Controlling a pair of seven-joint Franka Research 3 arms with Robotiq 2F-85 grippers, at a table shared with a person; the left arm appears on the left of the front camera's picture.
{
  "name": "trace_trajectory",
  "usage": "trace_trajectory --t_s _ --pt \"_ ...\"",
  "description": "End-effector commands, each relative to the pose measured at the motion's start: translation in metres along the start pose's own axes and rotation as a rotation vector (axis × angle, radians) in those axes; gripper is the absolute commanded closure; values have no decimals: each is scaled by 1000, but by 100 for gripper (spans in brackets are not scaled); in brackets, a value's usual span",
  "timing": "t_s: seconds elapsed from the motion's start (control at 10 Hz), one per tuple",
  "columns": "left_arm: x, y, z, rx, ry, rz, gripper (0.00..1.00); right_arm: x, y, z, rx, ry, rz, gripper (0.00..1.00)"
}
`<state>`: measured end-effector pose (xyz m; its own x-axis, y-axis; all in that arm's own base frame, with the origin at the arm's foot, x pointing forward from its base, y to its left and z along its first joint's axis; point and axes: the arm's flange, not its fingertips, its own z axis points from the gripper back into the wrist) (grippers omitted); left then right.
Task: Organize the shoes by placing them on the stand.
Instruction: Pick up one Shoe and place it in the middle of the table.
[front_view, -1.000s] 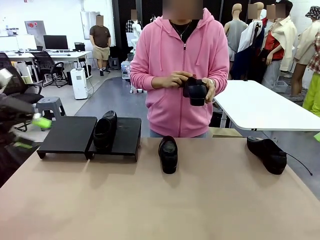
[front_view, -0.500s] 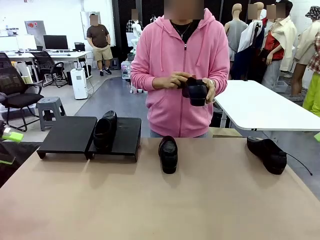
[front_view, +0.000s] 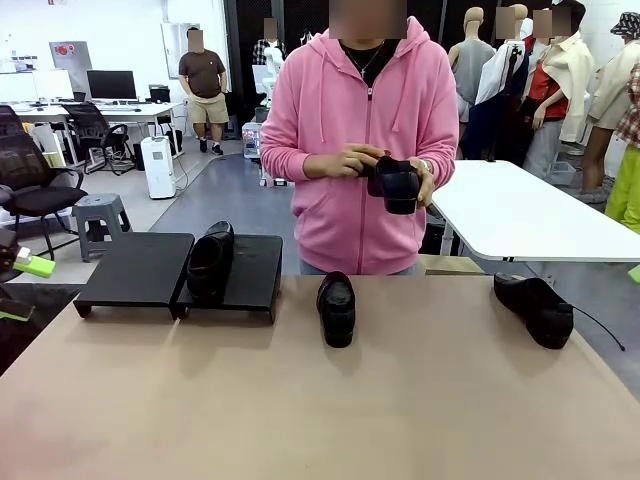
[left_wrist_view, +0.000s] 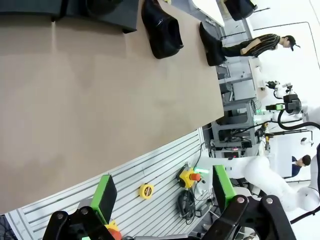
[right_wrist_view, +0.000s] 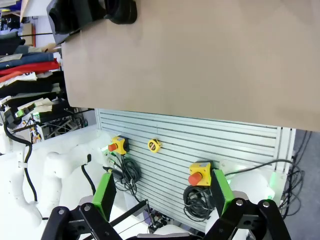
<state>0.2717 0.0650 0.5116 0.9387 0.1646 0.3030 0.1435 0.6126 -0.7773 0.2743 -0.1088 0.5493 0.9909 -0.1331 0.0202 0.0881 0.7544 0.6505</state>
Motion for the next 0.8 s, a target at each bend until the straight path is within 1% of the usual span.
trace_trajectory --t_s 0.0,0.5,0.6,0.7 --pt "0 -1 0 -21 0 1 0 0 -2 3 0 5 22 0" --pt "0 -1 0 -21 0 1 0 0 -2 3 0 5 22 0" --pt "0 -1 0 -21 0 1 0 0 0 0 0 0 0 0" --pt "0 -1 0 -21 0 1 0 52 24 -14 -171 43 1 0"
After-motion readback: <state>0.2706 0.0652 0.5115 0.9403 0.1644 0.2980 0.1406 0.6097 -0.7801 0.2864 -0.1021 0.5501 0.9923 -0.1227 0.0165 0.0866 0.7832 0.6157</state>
